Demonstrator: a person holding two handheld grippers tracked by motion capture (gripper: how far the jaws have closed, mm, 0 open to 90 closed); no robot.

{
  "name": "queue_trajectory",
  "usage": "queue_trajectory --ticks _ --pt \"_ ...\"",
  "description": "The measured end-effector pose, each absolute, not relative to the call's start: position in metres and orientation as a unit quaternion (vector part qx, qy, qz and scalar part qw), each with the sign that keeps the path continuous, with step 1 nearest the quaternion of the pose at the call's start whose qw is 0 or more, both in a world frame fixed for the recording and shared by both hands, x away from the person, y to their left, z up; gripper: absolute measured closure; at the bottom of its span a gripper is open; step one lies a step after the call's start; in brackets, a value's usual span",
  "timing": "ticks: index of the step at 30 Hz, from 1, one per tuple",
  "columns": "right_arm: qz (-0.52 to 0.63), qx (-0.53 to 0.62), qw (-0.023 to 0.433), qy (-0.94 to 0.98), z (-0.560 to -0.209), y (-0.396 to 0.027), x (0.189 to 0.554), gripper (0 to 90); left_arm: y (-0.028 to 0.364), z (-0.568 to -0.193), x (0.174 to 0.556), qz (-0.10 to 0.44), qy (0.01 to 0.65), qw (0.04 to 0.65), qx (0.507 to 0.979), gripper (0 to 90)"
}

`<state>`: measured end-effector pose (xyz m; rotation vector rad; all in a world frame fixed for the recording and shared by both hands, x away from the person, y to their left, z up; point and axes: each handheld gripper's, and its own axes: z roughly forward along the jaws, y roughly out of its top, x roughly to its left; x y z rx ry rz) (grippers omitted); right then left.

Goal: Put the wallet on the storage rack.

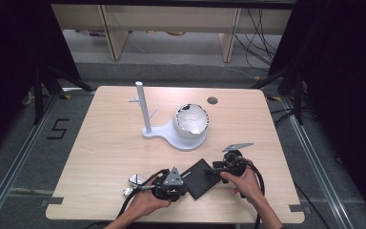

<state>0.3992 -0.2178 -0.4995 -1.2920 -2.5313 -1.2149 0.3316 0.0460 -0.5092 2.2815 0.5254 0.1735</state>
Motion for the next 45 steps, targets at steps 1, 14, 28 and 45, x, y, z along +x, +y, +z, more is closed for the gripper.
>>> queue_trajectory --ticks 1,14,28,45 --pt "-0.393 -0.418 0.025 -0.819 -0.499 -0.218 0.399 40.5 0.046 -0.509 0.332 0.068 0.206 0.387 0.896 81.1" --pt "-0.399 -0.455 0.072 -0.793 -0.506 -0.212 0.4 42.9 0.038 -0.51 0.331 0.069 0.203 0.374 0.902 81.2" --pt "-0.441 -0.457 0.129 -0.761 -0.503 -0.22 0.4 59.3 0.038 -0.51 0.331 0.071 0.202 0.372 0.903 81.2" --pt "-0.467 -0.415 0.141 -0.768 -0.483 -0.206 0.386 74.7 0.041 -0.502 0.325 0.066 0.194 0.373 0.905 54.7"
